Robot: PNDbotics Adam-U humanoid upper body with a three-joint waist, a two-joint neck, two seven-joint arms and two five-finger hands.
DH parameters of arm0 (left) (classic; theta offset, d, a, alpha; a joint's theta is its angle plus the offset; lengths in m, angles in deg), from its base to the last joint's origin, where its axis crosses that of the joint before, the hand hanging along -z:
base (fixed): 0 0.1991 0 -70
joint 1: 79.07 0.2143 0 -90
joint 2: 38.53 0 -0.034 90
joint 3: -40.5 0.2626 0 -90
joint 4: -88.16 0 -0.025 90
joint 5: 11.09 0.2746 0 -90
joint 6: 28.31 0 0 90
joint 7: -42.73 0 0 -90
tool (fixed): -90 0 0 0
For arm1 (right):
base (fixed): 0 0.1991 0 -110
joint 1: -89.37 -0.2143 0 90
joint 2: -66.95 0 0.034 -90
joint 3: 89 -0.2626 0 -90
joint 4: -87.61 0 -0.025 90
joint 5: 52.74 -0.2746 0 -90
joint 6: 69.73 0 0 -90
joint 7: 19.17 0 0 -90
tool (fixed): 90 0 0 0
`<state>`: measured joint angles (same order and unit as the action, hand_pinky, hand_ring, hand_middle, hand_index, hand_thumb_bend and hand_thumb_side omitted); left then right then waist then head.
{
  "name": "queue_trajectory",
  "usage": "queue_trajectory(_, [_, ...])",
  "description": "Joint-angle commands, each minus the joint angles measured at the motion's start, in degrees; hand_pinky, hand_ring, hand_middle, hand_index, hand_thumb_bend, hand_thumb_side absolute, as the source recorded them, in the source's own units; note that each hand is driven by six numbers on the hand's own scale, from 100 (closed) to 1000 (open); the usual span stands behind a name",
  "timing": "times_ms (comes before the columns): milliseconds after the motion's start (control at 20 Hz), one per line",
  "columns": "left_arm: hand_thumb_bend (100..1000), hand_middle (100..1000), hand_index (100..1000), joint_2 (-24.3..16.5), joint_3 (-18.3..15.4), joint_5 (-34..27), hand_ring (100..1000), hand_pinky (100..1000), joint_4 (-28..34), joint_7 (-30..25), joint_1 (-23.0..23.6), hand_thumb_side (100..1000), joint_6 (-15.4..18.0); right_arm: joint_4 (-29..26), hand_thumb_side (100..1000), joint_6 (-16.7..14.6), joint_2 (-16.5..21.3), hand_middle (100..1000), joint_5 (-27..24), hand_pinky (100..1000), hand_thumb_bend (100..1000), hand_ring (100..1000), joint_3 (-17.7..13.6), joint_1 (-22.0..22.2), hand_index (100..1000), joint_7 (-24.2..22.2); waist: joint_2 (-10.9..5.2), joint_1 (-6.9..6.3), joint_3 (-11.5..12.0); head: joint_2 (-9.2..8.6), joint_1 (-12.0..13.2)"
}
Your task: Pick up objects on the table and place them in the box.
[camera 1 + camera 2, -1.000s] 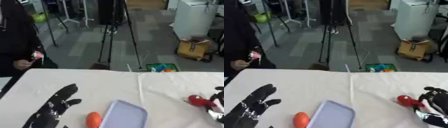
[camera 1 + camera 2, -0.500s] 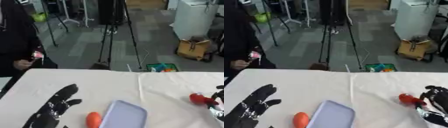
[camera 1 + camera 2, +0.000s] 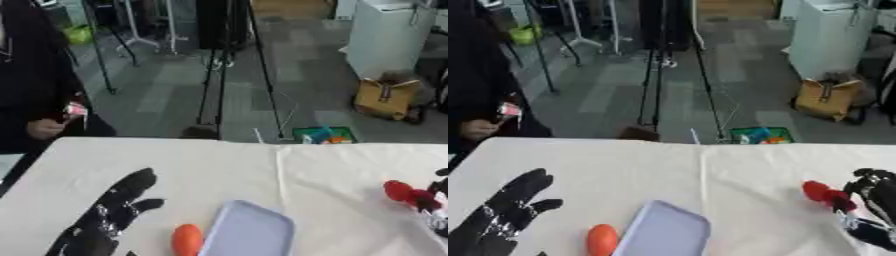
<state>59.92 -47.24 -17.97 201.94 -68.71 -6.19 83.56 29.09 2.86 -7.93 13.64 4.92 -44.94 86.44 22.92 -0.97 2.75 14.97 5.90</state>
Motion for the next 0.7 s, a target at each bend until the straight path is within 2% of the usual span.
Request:
queue_trajectory(50, [131,961,924,-1.0,0.0,-0.3,1000,882,0.8,-0.3,-0.6,1000,0.1,-1.3,513,0.7,2.7,225,0.3,801,100,798,-0.3,-0.7,565,1.9,-1.01,0.10,0.0,-0.79,0.1])
queue_trajectory(700, [132,961,925,-1.0,0.1,-0.4,1000,881,0.8,-0.4,-0.7,1000,0.0,-1.1,508,1.7,3.6,179,1.4,790,100,760,-0.4,-0.9,537,7.5,-1.03,0.23,-0.1,-0.56,0.2])
